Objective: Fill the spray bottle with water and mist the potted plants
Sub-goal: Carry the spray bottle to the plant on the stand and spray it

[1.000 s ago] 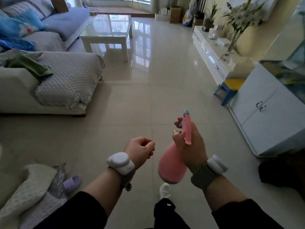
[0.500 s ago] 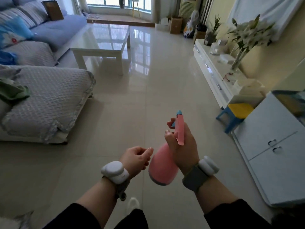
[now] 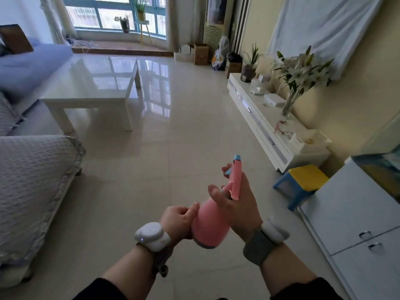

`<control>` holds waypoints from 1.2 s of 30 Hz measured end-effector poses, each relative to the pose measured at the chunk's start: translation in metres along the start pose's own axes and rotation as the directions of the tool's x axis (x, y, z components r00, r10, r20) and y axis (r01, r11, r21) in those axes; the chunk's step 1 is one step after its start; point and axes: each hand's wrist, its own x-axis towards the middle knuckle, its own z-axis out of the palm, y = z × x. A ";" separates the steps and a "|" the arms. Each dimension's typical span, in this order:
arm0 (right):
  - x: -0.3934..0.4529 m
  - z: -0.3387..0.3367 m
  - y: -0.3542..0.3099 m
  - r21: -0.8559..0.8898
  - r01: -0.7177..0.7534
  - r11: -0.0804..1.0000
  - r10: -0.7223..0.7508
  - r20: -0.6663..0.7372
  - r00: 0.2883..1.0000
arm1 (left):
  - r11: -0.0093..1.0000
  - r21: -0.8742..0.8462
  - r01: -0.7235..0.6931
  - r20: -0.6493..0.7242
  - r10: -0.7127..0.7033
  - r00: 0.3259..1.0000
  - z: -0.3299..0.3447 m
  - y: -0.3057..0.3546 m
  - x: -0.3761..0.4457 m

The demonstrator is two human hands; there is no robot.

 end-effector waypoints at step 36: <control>0.811 0.035 0.111 -0.006 -0.116 0.993 0.105 -0.380 0.919 | 0.988 0.133 -0.075 0.135 0.057 0.989 0.037 0.413 0.744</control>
